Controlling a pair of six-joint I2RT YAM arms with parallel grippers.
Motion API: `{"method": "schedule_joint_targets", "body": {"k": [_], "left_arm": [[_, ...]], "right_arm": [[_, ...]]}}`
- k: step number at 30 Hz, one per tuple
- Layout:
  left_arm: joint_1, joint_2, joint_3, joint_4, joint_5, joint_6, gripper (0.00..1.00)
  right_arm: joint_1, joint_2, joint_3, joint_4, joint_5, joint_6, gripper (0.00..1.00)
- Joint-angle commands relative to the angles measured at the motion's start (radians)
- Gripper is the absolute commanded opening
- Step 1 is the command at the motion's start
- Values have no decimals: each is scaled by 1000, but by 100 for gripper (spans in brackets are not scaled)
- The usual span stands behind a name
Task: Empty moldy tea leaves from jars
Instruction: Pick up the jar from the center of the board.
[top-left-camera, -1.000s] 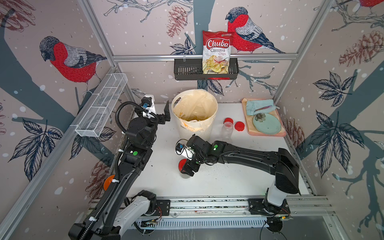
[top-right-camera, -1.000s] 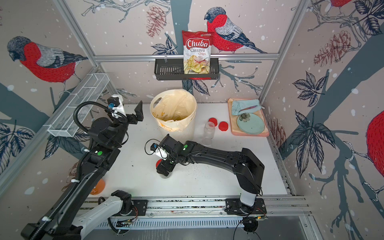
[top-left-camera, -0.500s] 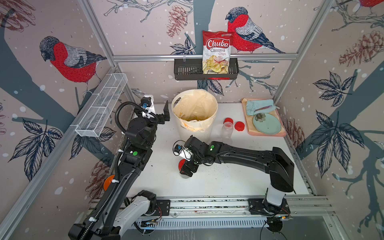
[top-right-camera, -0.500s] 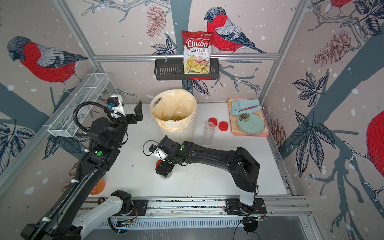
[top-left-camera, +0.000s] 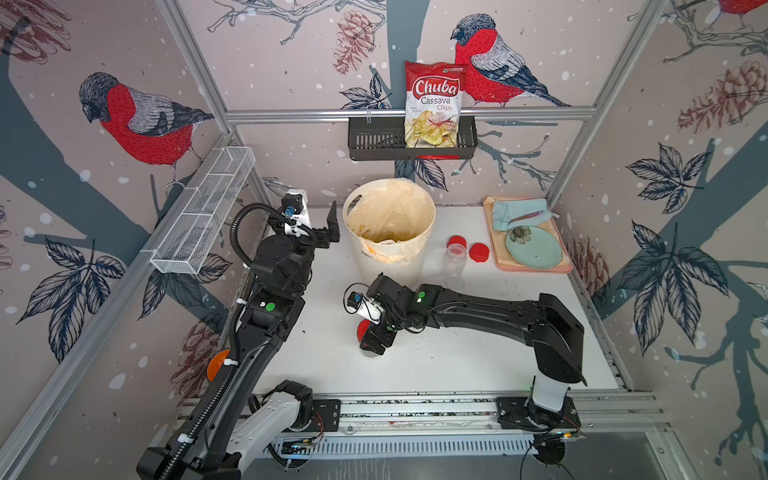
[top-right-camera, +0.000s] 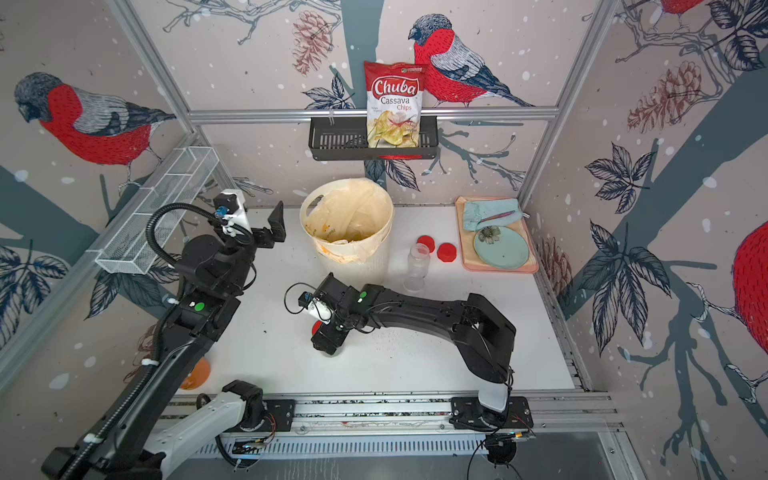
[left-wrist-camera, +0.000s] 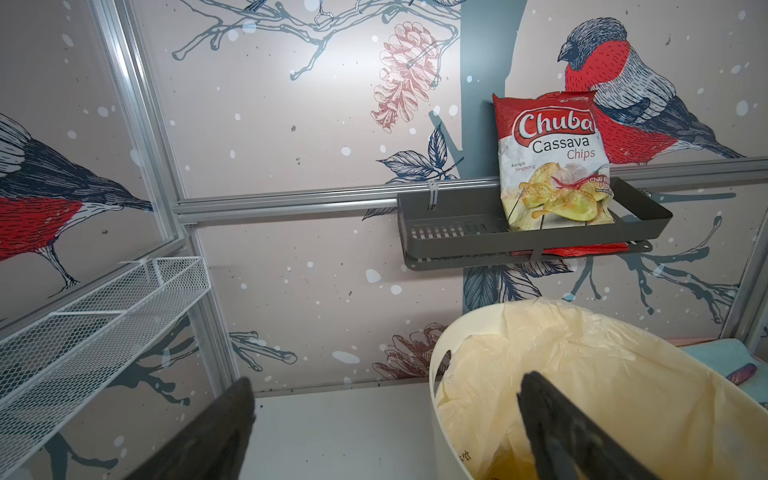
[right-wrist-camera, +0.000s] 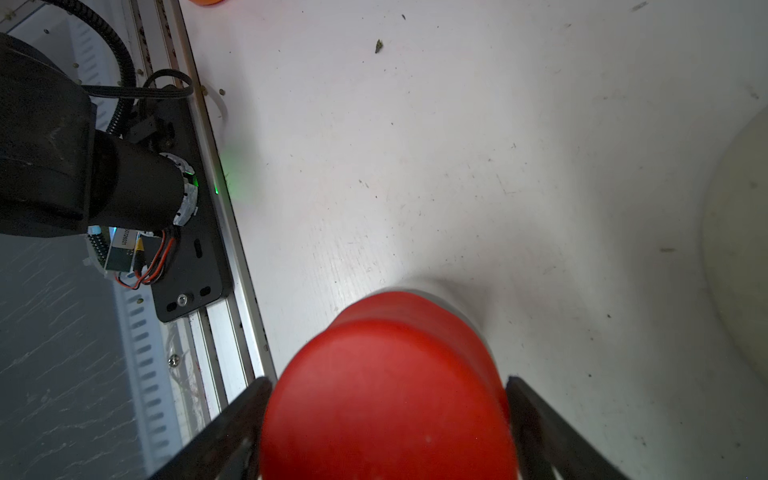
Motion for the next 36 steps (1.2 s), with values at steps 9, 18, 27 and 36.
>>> {"method": "schedule_joint_targets", "body": {"k": [9,18,27,36], "left_arm": [[2,-5,2,19,6,-2,96],[2,-12,2,17,9,1,96],[2,-12,-19,18,9,6,97],[2,-13,-21,19,9,6,97]], "right_arm": [[5,9,13,8,38,0,86],[5,26,22,11,42,1,85],[6,36,36,1,53,-2,65],[6,3,23,15,83,-5,44]]}}
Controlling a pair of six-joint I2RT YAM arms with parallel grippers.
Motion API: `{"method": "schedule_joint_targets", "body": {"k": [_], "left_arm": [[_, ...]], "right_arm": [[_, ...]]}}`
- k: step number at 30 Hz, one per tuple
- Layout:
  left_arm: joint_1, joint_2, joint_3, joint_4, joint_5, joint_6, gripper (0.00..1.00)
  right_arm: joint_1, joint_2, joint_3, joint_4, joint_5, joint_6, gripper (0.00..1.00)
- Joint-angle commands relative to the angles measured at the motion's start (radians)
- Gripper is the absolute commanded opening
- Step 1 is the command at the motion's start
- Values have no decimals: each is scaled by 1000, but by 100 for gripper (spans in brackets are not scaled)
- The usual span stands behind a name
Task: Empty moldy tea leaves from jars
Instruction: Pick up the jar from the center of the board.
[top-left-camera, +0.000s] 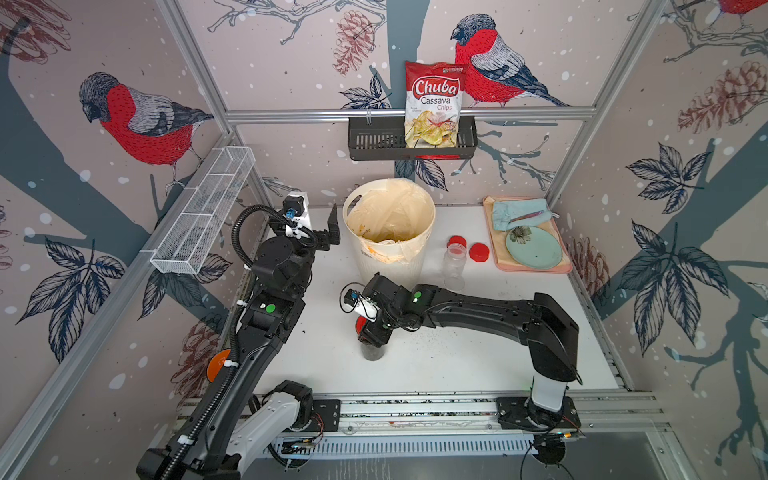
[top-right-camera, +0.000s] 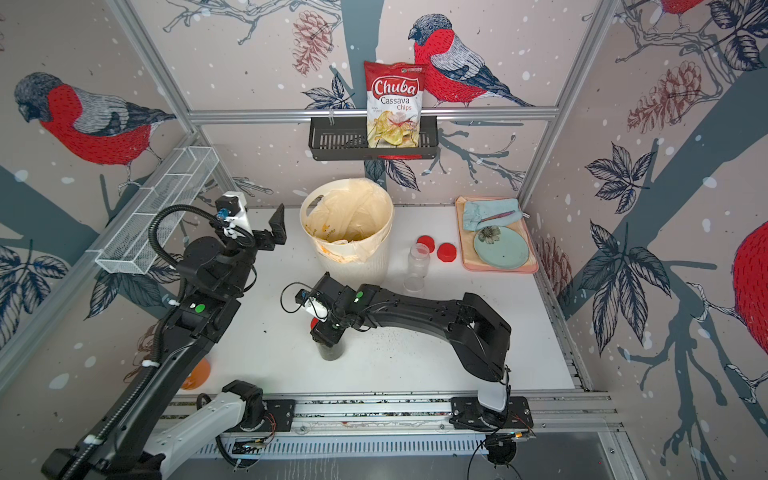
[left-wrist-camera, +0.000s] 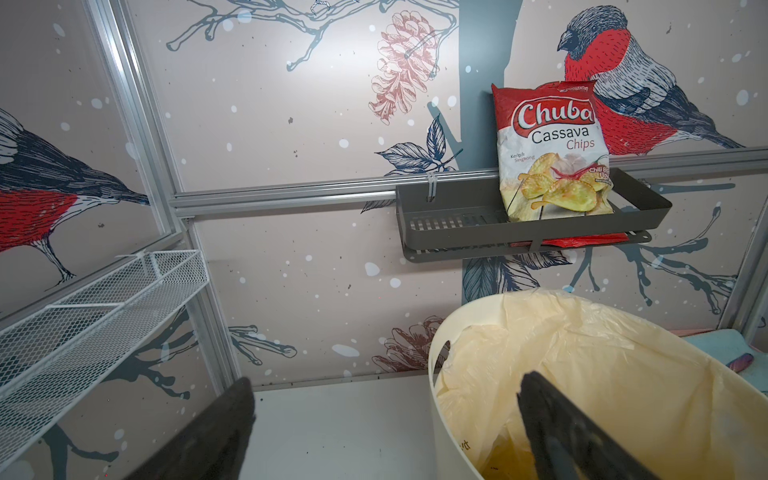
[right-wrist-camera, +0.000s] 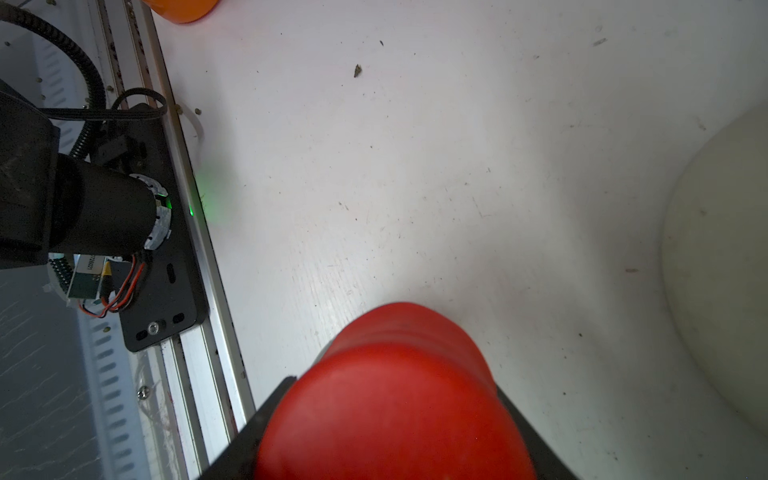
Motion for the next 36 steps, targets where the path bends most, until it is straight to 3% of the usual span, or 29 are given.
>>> {"method": "schedule_joint_targets", "body": {"k": [1,20,29,36], "left_arm": [[2,-2,-3,27,7,6,96],[2,-4,-16,45,57,6,96],[8,-38,-45,44,268,-8,92],[27,-71,-82,38,529,-14,93]], "right_arm": [[-1,-23,-7,0,25,-9,41],[-38,-167,-60,68,126,-25,25],[-130,-294,-87,55,89,-52,24],[-190,-411,-109,44,9,-82,24]]}}
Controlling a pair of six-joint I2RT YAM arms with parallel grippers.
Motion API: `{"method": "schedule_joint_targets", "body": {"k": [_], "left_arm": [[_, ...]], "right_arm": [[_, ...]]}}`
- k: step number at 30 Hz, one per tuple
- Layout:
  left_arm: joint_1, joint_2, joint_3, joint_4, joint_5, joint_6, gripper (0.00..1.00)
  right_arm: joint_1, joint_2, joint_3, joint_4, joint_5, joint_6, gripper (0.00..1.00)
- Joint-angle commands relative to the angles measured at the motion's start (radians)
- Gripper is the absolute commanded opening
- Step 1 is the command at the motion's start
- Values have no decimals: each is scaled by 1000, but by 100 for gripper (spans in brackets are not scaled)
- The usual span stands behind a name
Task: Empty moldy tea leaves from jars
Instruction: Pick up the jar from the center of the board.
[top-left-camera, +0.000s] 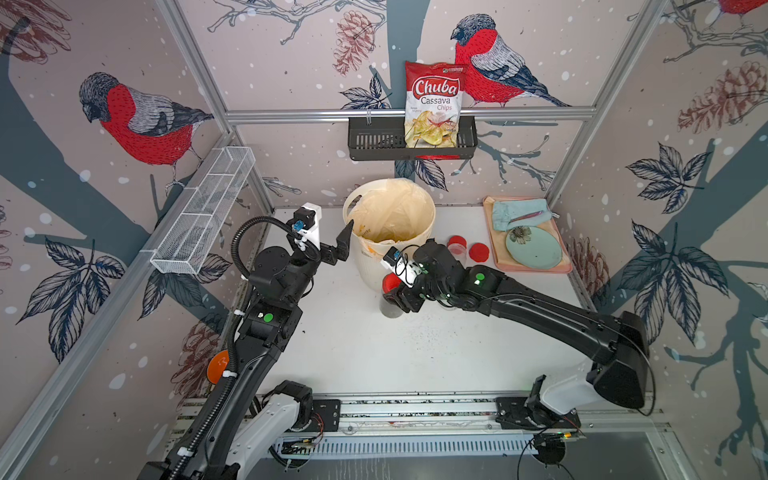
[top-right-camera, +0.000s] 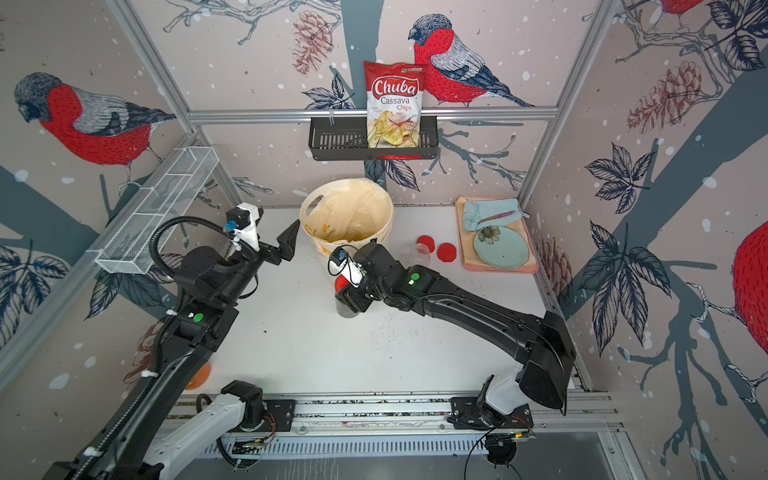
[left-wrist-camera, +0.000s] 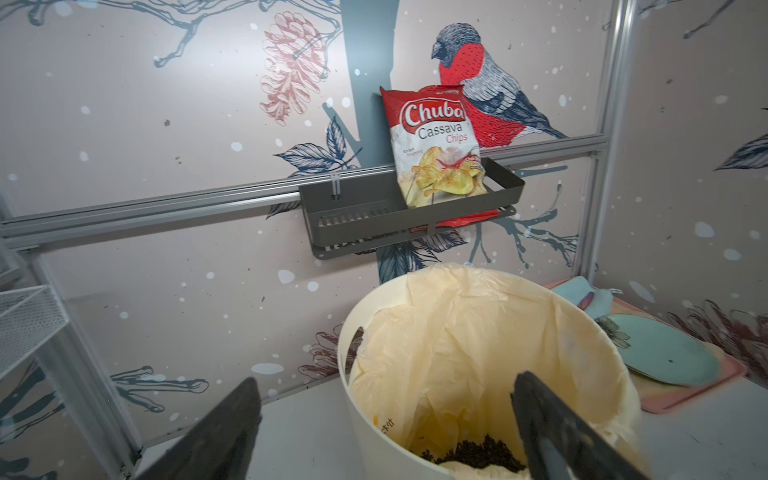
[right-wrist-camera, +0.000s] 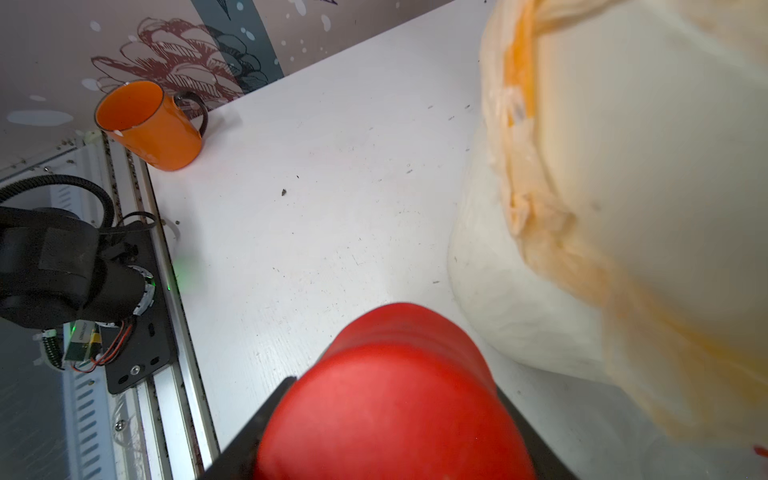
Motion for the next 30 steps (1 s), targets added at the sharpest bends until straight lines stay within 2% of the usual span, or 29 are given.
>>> {"method": "schedule_joint_targets", "body": {"k": [1,8,12,18,21,30], "left_arm": [[4,-3,-1,23,191,2,93],[4,53,38,-55,483,79,93],[5,82,60,-99,581,103,93],[5,149,87,-227,778,202,91],[5,174,127,-280,835,247,91],[3,237,169,-379,906,317,94]], "right_arm": [[-19,-45,-3,15,-52,-33,24],[-79,-128,-14,1,-111,-53,23],[-124,-178,-29,-7,-131,-64,23],[-204,-260,-64,30,-227,-70,23],[-209,-259,-47,21,-230,-76,23],[-209,-238,12,7,-266,-100,22]]}}
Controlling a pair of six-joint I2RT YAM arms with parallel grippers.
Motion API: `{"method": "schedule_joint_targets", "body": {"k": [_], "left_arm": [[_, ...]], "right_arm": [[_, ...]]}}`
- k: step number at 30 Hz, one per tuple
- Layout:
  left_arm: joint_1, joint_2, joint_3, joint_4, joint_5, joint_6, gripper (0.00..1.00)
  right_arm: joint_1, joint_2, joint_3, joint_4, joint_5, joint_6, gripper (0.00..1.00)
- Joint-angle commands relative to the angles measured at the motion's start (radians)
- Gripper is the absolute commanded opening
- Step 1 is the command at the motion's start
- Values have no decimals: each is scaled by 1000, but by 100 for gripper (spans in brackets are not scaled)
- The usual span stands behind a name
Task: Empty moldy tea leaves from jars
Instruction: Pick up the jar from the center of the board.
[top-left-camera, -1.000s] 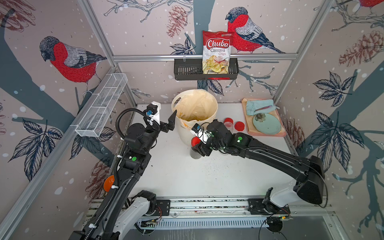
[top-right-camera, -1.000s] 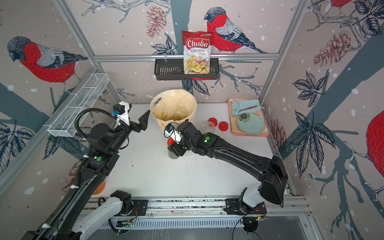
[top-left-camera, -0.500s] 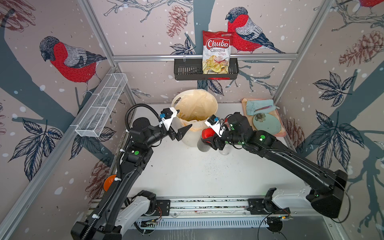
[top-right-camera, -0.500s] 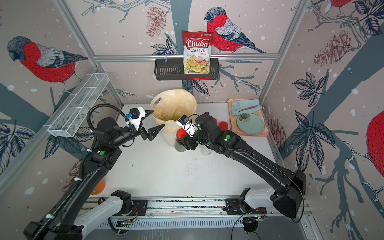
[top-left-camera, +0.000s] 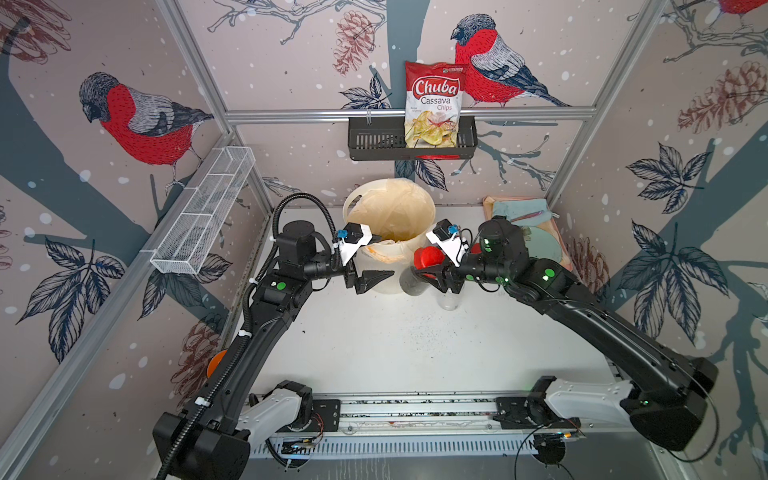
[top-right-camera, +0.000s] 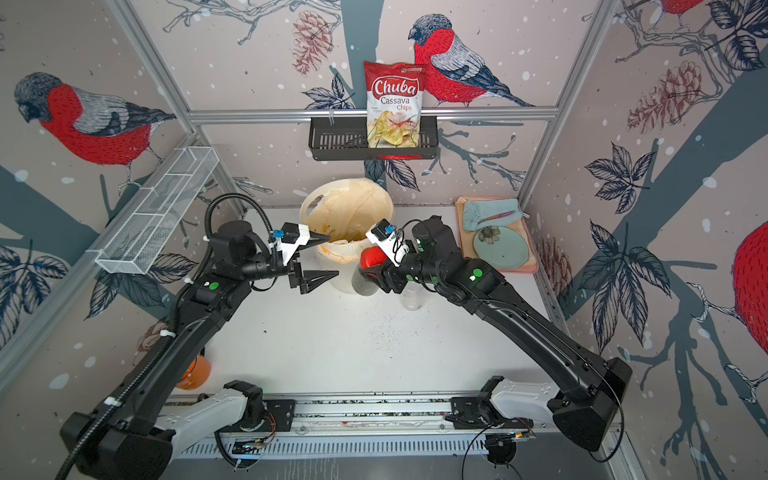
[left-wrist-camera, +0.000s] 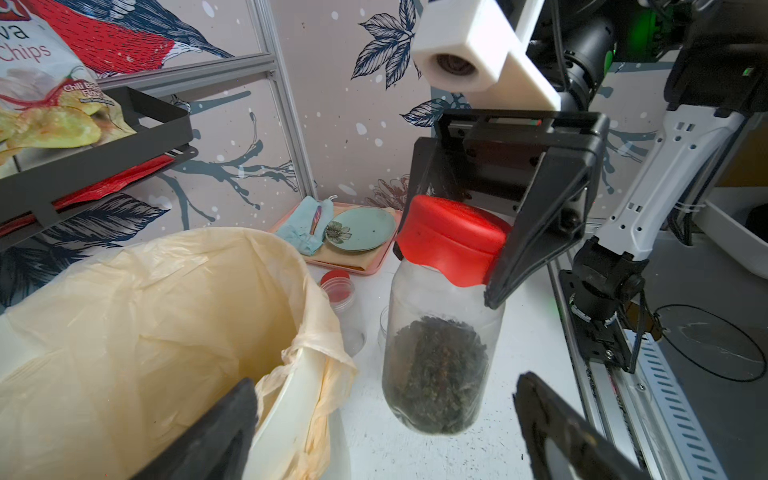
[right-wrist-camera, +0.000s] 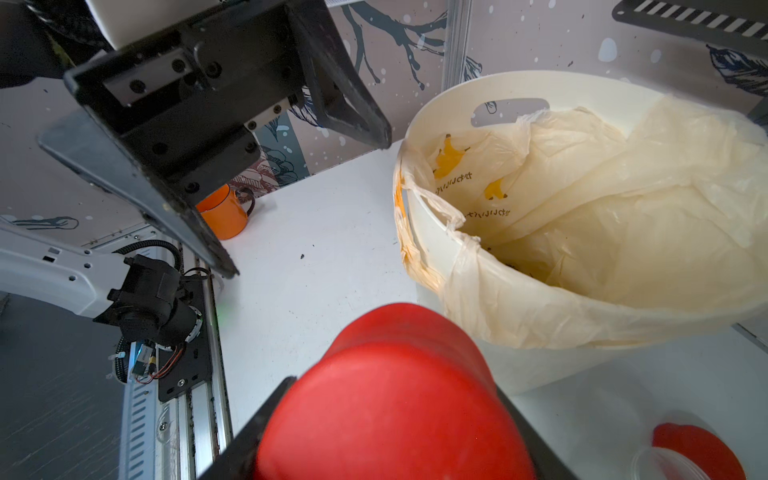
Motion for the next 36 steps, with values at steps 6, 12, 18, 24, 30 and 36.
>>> {"method": "schedule_joint_targets", "body": {"k": [6,12,18,24,30,36], "left_arm": [[-5,41,29,-84,77,79,93],[-20,81,60,-134,66,110,93],[-32,106,86,-184,49,142,93],[-43,100,70,-183,36,159,93],[-47,104,73,-179,31,157,93],[-47,105,71,-179,28,159,93]], "right_arm": [[2,19,54,26,-51,-31,22],[13,75,102,40,-64,-48,22],[19,115,149,46,-91,-68,22],[19,136,181,41,-137,-90,22],[26,154,198,42,-169,-104,22],[30,158,200,61,-182,-107,22]]}}
